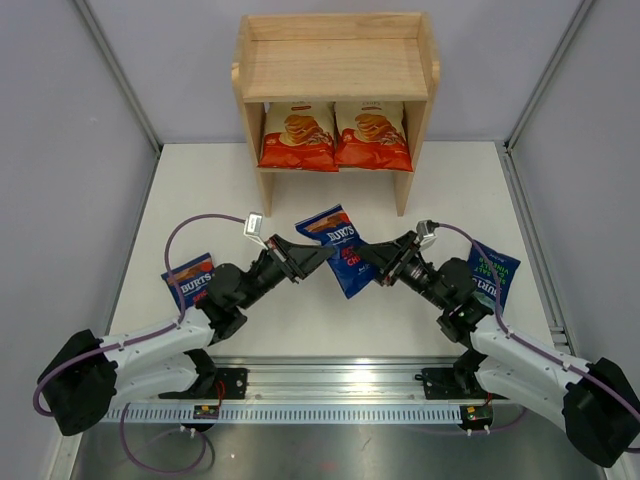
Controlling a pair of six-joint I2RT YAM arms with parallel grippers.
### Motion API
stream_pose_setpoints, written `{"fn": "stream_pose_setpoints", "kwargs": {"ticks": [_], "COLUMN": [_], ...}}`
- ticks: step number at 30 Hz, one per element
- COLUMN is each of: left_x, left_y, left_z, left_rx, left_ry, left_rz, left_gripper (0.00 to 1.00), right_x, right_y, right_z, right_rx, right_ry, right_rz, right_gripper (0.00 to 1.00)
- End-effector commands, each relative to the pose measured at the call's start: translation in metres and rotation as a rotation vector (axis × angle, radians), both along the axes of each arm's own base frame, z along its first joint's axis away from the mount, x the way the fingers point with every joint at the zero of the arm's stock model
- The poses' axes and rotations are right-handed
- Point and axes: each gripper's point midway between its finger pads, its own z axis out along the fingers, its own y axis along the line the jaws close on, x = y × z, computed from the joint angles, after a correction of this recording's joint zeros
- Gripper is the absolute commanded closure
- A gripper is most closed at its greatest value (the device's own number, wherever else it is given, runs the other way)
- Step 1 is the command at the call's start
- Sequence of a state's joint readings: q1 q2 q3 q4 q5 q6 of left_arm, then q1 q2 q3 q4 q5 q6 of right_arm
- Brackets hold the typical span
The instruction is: Place and organize the chips bags onto the shelf
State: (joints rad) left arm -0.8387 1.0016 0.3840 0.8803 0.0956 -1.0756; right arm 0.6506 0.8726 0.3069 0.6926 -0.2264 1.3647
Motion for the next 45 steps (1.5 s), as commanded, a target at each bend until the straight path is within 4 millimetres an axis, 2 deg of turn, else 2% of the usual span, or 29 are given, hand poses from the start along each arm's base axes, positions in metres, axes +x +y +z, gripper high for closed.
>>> {"fn": "stream_pose_setpoints", "kwargs": {"ticks": [1,6,7,8,10,11,12,13,14,15,18,19,22,23,24,25,26,27,30,31,32,33,34,39,41,43,44,45], "left_x": [-0.018,-0.019,-0.017,-0.015,-0.015,-0.012,-0.007,-0.008,0.0,-0.002,0.012,0.013,0.012,0.008,0.007,0.006,0.001,-0.001,-0.01,-0.014,-0.018,-0.021,-0.024,-0.035,-0.038,-0.04,-0.042,-0.043], "left_y": [0.007,0.008,0.01,0.011,0.021,0.023,0.03,0.039,0.047,0.05,0.086,0.095,0.123,0.133,0.138,0.144,0.152,0.156,0.169,0.172,0.178,0.18,0.183,0.198,0.202,0.205,0.207,0.207], "left_z": [0.04,0.032,0.029,0.02,0.018,0.007,0.004,0.007,-0.009,-0.015,-0.033,-0.033,-0.04,-0.057,-0.043,-0.044,-0.052,-0.041,-0.039,-0.024,-0.027,-0.022,-0.012,-0.008,-0.015,-0.02,-0.02,-0.021], "left_rx": [-0.088,-0.051,-0.04,-0.005,0.008,0.055,0.07,0.069,0.133,0.168,0.303,0.335,0.501,0.612,0.625,0.662,0.74,0.742,0.823,0.811,0.855,0.861,0.857,0.956,0.982,0.991,0.983,0.974], "left_ry": [-0.18,-0.16,-0.156,-0.137,-0.136,-0.114,-0.097,-0.1,-0.055,-0.039,0.064,0.074,0.111,0.129,0.123,0.125,0.131,0.118,0.102,0.081,0.077,0.064,0.046,0.011,0.015,0.024,0.022,0.018], "left_rz": [-0.02,-0.017,-0.003,0.009,0.051,0.07,0.112,0.144,0.202,0.201,0.384,0.414,0.502,0.507,0.519,0.53,0.526,0.528,0.518,0.517,0.505,0.501,0.494,0.471,0.467,0.465,0.468,0.466], "left_gripper": [1.0,1.0,0.98,0.85,0.77,0.67,0.59,0.57,0.56,0.55,0.49,0.47,0.43,0.42,0.42,0.41,0.4,0.39,0.38,0.37,0.36,0.35,0.35,0.34,0.34,0.34,0.34,0.34], "right_x": [0.0,0.002,0.004,0.004,0.005,0.006,0.008,0.009,0.011,0.012,0.018,0.02,0.026,0.028,0.034,0.04,0.044,0.052,0.083,0.095,0.099,0.115,0.124,0.171,0.195,0.21,0.214,0.23], "right_y": [0.005,0.001,-0.001,-0.002,-0.007,-0.008,-0.011,-0.011,-0.012,-0.013,-0.014,-0.014,-0.016,-0.018,-0.018,-0.022,-0.026,-0.025,-0.03,-0.036,-0.039,-0.037,-0.041,-0.052,-0.063,-0.07,-0.076,-0.074], "right_z": [0.035,0.043,0.045,0.048,0.053,0.06,0.059,0.06,0.063,0.065,0.074,0.079,0.102,0.118,0.123,0.131,0.151,0.155,0.179,0.185,0.204,0.201,0.207,0.241,0.24,0.24,0.252,0.241], "right_rx": [0.076,0.076,0.065,0.062,0.046,0.045,0.013,-0.002,-0.02,-0.02,-0.051,-0.055,-0.075,-0.078,-0.098,-0.104,-0.099,-0.108,-0.126,-0.113,-0.088,-0.097,-0.091,-0.079,-0.111,-0.116,-0.11,-0.142], "right_ry": [-0.044,-0.067,-0.085,-0.096,-0.124,-0.143,-0.151,-0.156,-0.165,-0.162,-0.186,-0.194,-0.229,-0.239,-0.25,-0.245,-0.249,-0.236,-0.205,-0.183,-0.189,-0.166,-0.156,-0.116,-0.062,-0.03,-0.023,0.0], "right_rz": [0.009,-0.026,-0.04,-0.047,-0.081,-0.09,-0.113,-0.12,-0.132,-0.143,-0.169,-0.177,-0.213,-0.228,-0.248,-0.281,-0.309,-0.319,-0.371,-0.398,-0.405,-0.418,-0.439,-0.568,-0.653,-0.705,-0.732,-0.749], "right_gripper": [0.36,0.59,0.67,0.7,0.76,0.76,0.77,0.78,0.79,0.79,0.79,0.79,0.79,0.79,0.79,0.79,0.79,0.79,0.79,0.79,0.79,0.8,0.8,0.79,0.79,0.79,0.79,0.79]}}
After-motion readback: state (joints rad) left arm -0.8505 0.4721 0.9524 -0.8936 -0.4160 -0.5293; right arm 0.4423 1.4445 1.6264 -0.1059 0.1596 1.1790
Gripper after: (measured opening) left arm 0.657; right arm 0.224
